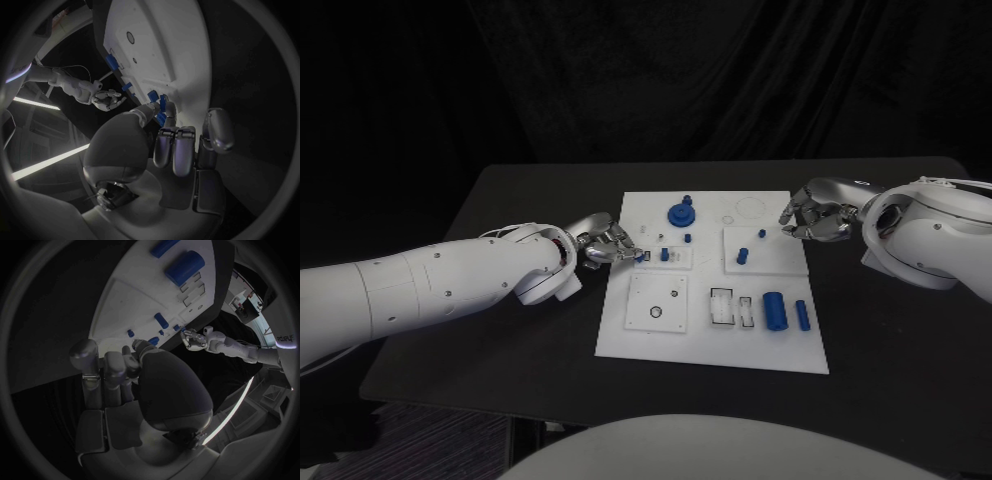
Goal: Assemble the parts on the task board
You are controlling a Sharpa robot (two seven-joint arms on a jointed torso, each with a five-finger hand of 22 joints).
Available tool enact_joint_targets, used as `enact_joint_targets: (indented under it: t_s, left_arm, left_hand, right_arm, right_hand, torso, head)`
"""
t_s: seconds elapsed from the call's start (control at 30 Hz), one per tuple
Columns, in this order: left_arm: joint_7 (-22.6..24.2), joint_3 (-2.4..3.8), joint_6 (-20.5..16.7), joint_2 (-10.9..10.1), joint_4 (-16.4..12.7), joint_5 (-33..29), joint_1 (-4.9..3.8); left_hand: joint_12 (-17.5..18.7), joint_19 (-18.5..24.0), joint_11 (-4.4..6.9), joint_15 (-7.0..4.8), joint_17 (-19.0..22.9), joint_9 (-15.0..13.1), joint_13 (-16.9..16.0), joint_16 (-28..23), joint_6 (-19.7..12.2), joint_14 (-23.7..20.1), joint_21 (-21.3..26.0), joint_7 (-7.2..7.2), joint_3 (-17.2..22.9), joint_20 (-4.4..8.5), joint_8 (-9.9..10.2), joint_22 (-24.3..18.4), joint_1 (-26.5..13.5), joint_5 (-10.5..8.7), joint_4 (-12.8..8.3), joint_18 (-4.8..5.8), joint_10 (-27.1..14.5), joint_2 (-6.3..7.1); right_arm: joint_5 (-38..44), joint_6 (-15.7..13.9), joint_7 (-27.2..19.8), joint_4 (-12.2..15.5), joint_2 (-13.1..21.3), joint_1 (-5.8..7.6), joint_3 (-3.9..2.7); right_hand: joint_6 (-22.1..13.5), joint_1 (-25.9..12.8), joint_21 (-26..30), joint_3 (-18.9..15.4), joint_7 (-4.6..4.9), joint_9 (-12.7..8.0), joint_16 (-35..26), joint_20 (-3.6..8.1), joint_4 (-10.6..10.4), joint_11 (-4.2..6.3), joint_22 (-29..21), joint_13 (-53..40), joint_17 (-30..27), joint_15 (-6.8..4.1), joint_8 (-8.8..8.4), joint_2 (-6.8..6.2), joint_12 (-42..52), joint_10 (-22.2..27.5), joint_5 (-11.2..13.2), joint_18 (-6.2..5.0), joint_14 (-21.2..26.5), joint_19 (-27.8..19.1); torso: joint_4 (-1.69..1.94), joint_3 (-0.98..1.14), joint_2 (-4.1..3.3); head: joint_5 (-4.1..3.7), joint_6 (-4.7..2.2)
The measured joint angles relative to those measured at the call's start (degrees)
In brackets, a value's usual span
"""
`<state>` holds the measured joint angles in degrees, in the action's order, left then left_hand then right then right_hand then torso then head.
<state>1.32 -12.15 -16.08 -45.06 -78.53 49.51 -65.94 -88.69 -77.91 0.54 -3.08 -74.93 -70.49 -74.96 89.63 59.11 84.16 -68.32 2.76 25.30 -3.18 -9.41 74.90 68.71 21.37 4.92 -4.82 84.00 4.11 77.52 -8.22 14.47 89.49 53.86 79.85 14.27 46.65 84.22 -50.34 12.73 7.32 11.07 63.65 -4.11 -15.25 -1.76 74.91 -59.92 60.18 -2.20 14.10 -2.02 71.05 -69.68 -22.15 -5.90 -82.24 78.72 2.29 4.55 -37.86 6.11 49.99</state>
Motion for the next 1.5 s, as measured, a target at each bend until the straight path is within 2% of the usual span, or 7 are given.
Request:
enact_joint_targets:
  t_s: [0.07, 0.2, 0.57, 0.97, 1.1, 1.27, 1.5]
  left_arm:
    - [0.1, 0.00, -0.3, -0.1, -0.1, -0.7, 0.00]
    - [0.2, 0.00, -0.7, -0.2, -0.3, -2.6, 0.01]
    - [0.5, -0.01, -3.4, -0.3, -1.6, -6.3, 0.05]
    - [1.1, -0.01, -9.8, 0.8, -2.0, -7.4, 0.08]
    - [0.8, -0.01, -11.5, 1.3, -1.8, -6.4, 0.11]
    - [-0.3, 0.00, -13.0, 1.7, -1.7, -3.3, 0.20]
    - [-3.3, 0.00, -14.6, 2.0, -2.1, 2.1, 0.52]
  left_hand:
    - [-0.1, 0.0, 0.00, 0.00, 0.0, -0.2, 0.0, 0.0, 0.1, 0.0, 0.0, 0.09, 1.1, 0.00, -0.3, 0.0, -0.3, -0.04, -0.7, 0.00, 0.0, 0.26]
    - [-0.3, 0.0, 0.00, 0.00, 0.0, -0.5, 0.0, 0.0, 0.1, 0.0, -0.4, 0.11, 1.3, 0.00, -0.6, 0.0, -0.3, -0.07, -0.4, 0.00, 0.0, 0.26]
    - [-0.9, -0.3, 0.39, -0.21, 0.0, -4.2, 0.0, 0.0, 0.2, -0.2, -1.6, 0.14, 3.5, 0.31, -3.9, 0.0, -0.7, 0.31, 0.7, 0.00, 0.0, 0.71]
    - [-1.1, -1.0, 0.39, -0.21, 0.0, -4.5, 0.0, 0.0, 0.0, -0.2, -2.8, -0.08, 4.4, 0.50, -5.4, 0.0, -1.0, 0.69, 1.6, 0.00, 0.0, 1.43]
    - [-1.1, -1.3, 0.50, -0.33, 0.0, -4.5, 0.0, 0.0, 0.0, -0.1, -3.5, -0.09, 5.3, 0.54, -5.9, 0.0, -1.4, 0.62, 1.7, 0.00, -0.1, 1.83]
    - [-1.1, -1.9, 0.80, -0.62, 0.0, -4.5, 0.0, 0.0, 0.0, -0.2, -4.4, -0.08, 6.0, 0.61, -6.6, 0.0, -1.7, -0.43, 1.7, -0.01, 0.0, 2.13]
    - [-1.1, -2.1, 0.80, -0.62, 0.0, -4.5, 0.0, 0.0, 0.0, -0.2, -4.9, -0.08, 6.6, 0.80, -7.0, 0.0, -2.0, -0.84, 1.7, -0.01, 0.0, 2.43]
  right_arm:
    - [0.0, 0.1, 0.0, 0.0, 0.0, 0.00, 0.00]
    - [0.0, 0.2, 0.1, -0.1, 0.0, 0.00, 0.00]
    - [-0.2, 0.5, 0.3, -0.2, -0.1, -0.01, 0.00]
    - [-0.3, 0.6, 0.4, -0.2, -0.2, -0.15, 0.00]
    - [-0.4, 0.5, 0.4, -0.2, -0.1, -0.16, 0.00]
    - [-0.4, -0.2, 0.1, 0.0, 0.1, -0.17, 0.00]
    - [-0.4, -3.0, -0.8, 0.2, 0.7, -0.17, 0.00]
  right_hand:
    - [0.0, 0.0, 0.0, 0.0, 0.00, 0.0, 0.0, 0.00, 0.0, -0.19, 0.0, 0.0, 0.0, 0.00, 0.10, 0.00, 0.0, 0.2, 0.0, -0.85, 0.0, 0.0]
    - [0.0, 0.0, 0.4, 0.0, 0.00, 0.0, -0.3, 0.00, 0.0, -0.19, 0.0, 0.1, -0.1, 0.00, 0.09, 0.00, 0.0, 0.2, 0.0, -0.85, 0.0, 0.0]
    - [0.0, 0.5, 1.1, 0.2, 0.00, 0.0, -0.8, 0.03, 0.2, -0.04, 0.0, 0.7, -0.5, 0.05, 0.10, -0.01, -0.6, 0.8, 0.0, -0.83, 0.3, -0.4]
    - [0.0, 0.5, 1.2, 0.3, 0.00, 0.0, -0.8, 0.00, 0.3, -0.19, 0.0, 1.0, -0.7, 0.05, 0.09, -0.01, -0.7, 1.0, 0.0, -0.82, 0.3, -0.4]
    - [0.0, 0.5, 1.4, 0.3, 0.00, 0.0, -0.8, 0.00, 0.3, -0.19, 0.0, 1.2, -0.7, 0.05, 0.10, -0.01, -0.9, 1.0, 0.0, -0.83, 0.3, -0.4]
    - [0.0, 0.8, 1.4, 0.3, 0.00, 0.0, -0.8, 0.00, 0.3, -0.19, 0.0, 1.0, -0.6, 0.05, 0.09, -0.31, -0.9, 1.0, 0.0, -0.82, 0.3, -0.4]
    - [0.0, 1.0, 0.4, 0.3, 0.00, 0.0, -0.4, 0.00, 0.3, -0.05, 0.0, 0.2, 0.2, 0.05, 0.09, -0.56, -0.5, 0.9, 0.0, -0.82, 0.3, -0.4]
  torso:
    - [0.01, 0.00, 0.00]
    - [0.01, 0.01, 0.00]
    - [0.00, 0.03, 0.01]
    - [0.03, 0.03, 0.05]
    - [0.04, 0.04, 0.05]
    - [0.03, 0.06, 0.09]
    - [-0.04, 0.09, 0.08]
  head:
    - [0.00, 0.00]
    - [-0.03, 0.00]
    - [0.05, 0.00]
    - [-0.05, 0.00]
    - [-0.09, 0.00]
    - [0.00, 0.00]
    - [0.13, 0.00]
